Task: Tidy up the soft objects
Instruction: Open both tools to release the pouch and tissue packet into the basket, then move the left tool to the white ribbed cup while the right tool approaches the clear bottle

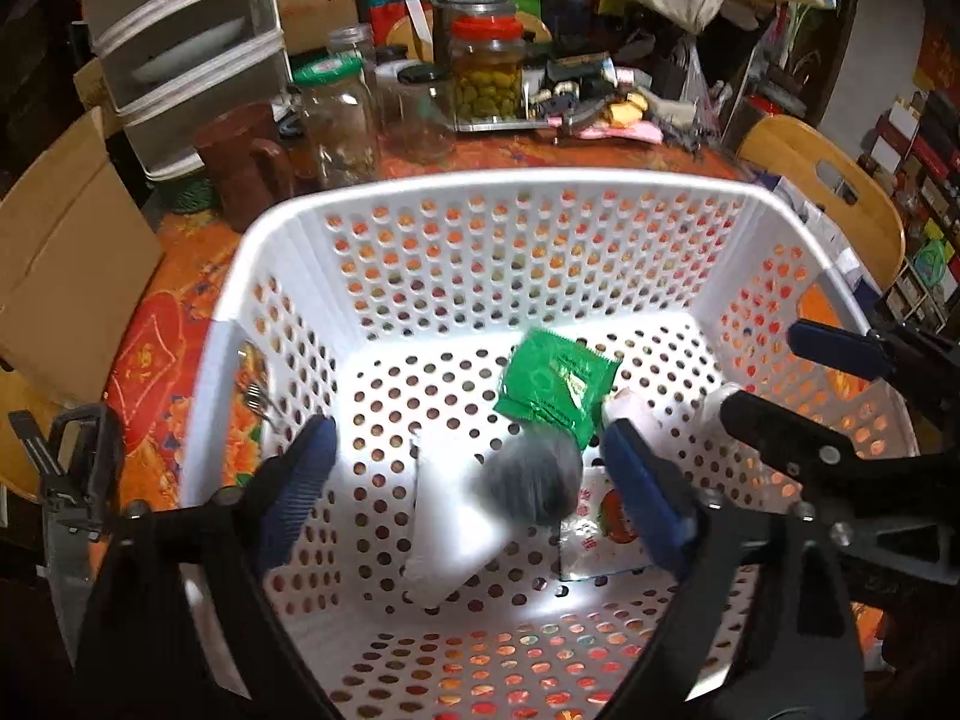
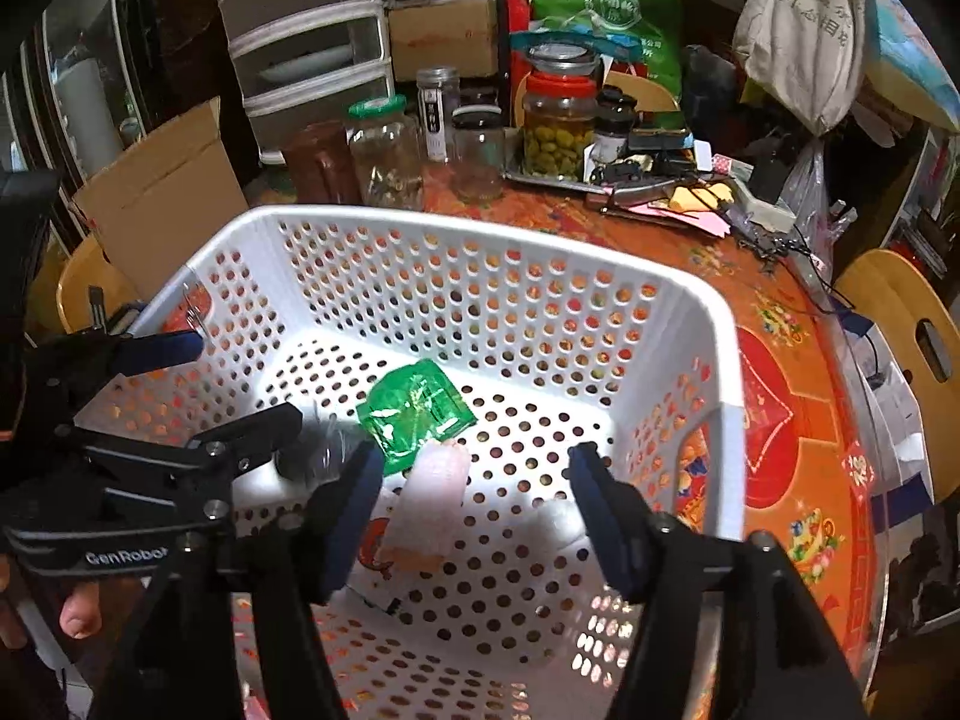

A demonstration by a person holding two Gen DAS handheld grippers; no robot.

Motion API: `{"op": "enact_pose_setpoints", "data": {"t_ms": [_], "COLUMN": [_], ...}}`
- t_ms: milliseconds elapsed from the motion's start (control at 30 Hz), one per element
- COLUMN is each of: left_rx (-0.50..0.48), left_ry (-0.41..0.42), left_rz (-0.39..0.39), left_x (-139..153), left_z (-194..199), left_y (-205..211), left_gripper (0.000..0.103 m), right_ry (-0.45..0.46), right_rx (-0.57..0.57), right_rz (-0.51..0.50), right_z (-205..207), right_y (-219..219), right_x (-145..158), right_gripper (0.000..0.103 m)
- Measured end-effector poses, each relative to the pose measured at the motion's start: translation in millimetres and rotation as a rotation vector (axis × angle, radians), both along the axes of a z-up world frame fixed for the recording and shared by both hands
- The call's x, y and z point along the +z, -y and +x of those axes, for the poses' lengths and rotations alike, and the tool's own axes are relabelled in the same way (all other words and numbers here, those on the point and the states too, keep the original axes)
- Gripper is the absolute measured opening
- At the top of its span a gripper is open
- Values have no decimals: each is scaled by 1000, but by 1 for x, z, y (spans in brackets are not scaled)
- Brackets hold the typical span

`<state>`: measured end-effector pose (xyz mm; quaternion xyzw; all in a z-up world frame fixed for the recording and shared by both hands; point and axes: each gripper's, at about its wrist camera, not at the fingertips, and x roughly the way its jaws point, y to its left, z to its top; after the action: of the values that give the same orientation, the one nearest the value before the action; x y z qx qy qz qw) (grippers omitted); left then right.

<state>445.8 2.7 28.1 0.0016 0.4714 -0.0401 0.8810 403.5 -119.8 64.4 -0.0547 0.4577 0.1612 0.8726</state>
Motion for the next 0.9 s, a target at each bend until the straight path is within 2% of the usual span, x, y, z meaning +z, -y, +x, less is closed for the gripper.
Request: {"op": "enact_pose_setpoints", "data": {"t_ms": [167,300,433,633,800,900], "left_rx": [-27,-29,-25,-58,-54,-44], "left_ry": [93,174,234,266,244,214], "left_rz": [10,15,-6,-39,-81,-89], "left_x": [34,59,70,56,21,-7], "left_z": [-28,-66,-110,-183,-223,-230], "left_y": [-1,-5,-14,-19,-22,-21], "left_gripper": [102,103,103,103,103,103], "right_ry": [49,95,131,164,178,138], "right_rx": [-2,23,40,52,75,117], "right_rz": [24,44,68,98,108,127], "right_z": [-21,-54,-95,-163,-222,-243], "right_y": [11,19,27,35,25,10], "right_x": [21,37,46,31,-5,-36], "right_gripper": [74,77,78,80,80,77]}}
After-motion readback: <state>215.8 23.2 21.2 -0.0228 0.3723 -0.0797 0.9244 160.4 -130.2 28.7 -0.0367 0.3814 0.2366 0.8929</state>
